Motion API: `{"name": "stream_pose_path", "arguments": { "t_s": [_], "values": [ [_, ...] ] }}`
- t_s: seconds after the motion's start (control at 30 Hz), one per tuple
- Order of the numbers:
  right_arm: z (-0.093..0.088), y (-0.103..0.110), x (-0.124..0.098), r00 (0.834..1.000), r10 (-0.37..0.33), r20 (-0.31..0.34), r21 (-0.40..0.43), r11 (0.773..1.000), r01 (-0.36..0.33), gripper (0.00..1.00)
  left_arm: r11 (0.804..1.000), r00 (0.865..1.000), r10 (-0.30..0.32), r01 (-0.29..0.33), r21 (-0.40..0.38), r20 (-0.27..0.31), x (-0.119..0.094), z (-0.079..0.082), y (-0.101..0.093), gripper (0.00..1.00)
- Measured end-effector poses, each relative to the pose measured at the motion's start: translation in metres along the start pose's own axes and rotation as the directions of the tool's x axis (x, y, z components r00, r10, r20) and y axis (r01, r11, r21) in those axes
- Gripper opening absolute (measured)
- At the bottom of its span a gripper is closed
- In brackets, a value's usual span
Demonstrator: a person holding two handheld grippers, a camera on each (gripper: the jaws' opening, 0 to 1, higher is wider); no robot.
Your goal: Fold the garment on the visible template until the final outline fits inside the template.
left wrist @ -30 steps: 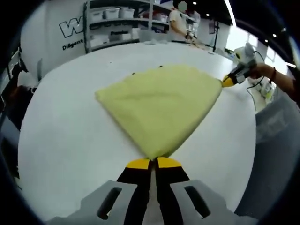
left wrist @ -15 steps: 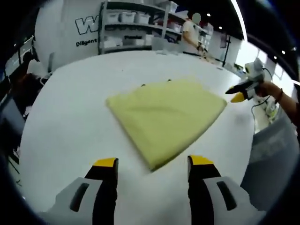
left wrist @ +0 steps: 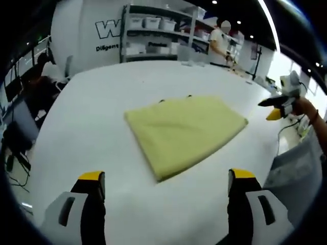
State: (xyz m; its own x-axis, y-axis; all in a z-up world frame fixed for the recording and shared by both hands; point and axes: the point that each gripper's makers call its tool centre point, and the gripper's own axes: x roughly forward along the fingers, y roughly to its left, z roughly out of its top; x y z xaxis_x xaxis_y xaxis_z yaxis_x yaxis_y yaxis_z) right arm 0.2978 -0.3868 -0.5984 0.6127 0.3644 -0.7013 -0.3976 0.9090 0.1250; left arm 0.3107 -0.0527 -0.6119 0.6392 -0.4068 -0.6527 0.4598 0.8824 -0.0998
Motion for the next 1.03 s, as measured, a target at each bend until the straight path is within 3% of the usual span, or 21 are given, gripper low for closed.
{"name": "stream_pose_path", "arguments": {
  "t_s": [0.13, 0.3, 0.77, 1.03],
  "values": [
    [-0.001, 0.004, -0.011, 1.000, 0.009, 0.010, 0.028, 1.000, -0.010, 0.99, 1.000, 1.000, -0.003, 0.003, -0.010, -0.015, -0.006, -0.001, -0.007, 0.99],
    [-0.004, 0.008, -0.019, 1.000, 0.012, 0.015, 0.008, 1.000, -0.012, 0.99, 1.000, 1.000, -0.003, 0.003, -0.011, 0.006, -0.013, 0.004, -0.014, 0.99],
    [-0.021, 0.010, -0.026, 1.000, 0.025, -0.006, 0.015, 1.000, -0.025, 0.99, 1.000, 1.000, -0.002, 0.002, 0.007, -0.011, -0.013, -0.002, -0.018, 0.99],
    [-0.019, 0.012, -0.027, 1.000, 0.024, 0.012, 0.017, 1.000, -0.024, 0.99, 1.000, 1.000, -0.008, 0.008, -0.001, -0.009, -0.012, -0.002, -0.018, 0.99]
  ]
}}
